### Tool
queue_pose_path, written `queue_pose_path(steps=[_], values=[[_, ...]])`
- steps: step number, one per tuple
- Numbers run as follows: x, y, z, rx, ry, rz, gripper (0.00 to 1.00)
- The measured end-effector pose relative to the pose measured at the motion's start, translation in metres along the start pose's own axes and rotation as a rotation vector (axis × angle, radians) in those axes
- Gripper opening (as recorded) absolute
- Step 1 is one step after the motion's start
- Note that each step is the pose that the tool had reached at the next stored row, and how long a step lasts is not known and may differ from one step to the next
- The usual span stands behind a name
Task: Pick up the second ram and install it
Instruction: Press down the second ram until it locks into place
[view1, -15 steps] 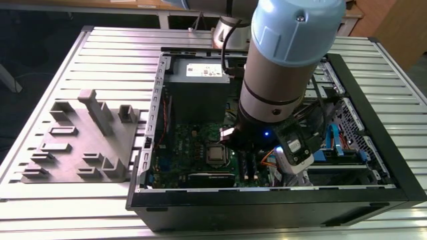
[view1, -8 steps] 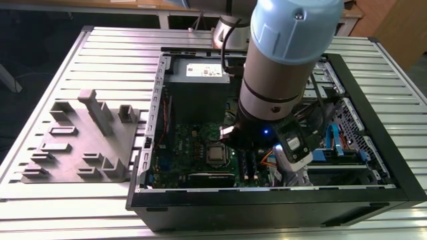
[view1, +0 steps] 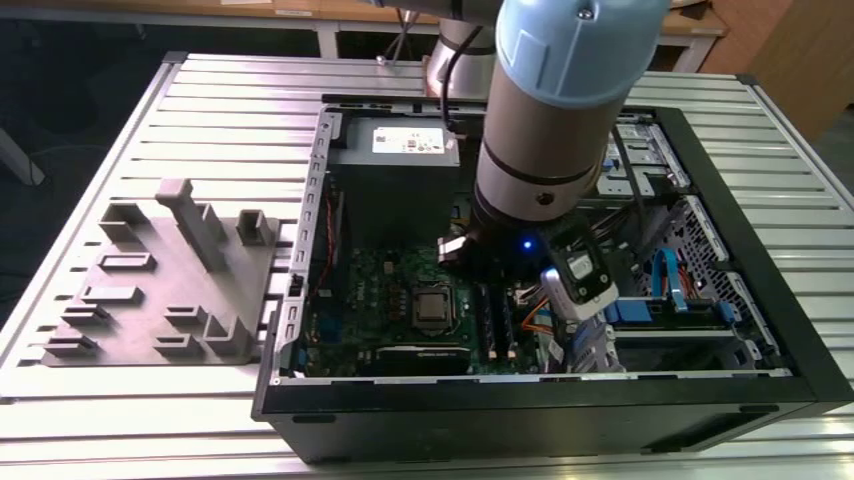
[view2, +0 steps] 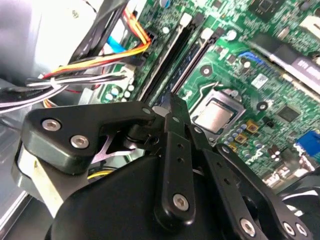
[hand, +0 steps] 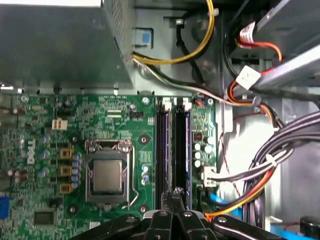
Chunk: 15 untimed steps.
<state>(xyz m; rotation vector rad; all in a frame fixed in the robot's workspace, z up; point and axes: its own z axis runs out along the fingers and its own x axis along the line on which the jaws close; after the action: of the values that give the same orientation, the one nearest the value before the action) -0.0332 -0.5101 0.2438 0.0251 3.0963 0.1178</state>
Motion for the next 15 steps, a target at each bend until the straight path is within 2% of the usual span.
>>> queue_pose_path(steps=[6, 9, 15], values=[[0.0001, 0.0096, 0.0006, -0.0014, 0.0, 0.0, 0.07], [0.0, 0.0101, -0.0029, -0.0012, 0.0, 0.0, 0.07], [0.0, 0.0101, -0.0034, -0.0014, 0.0, 0.0, 0.07]])
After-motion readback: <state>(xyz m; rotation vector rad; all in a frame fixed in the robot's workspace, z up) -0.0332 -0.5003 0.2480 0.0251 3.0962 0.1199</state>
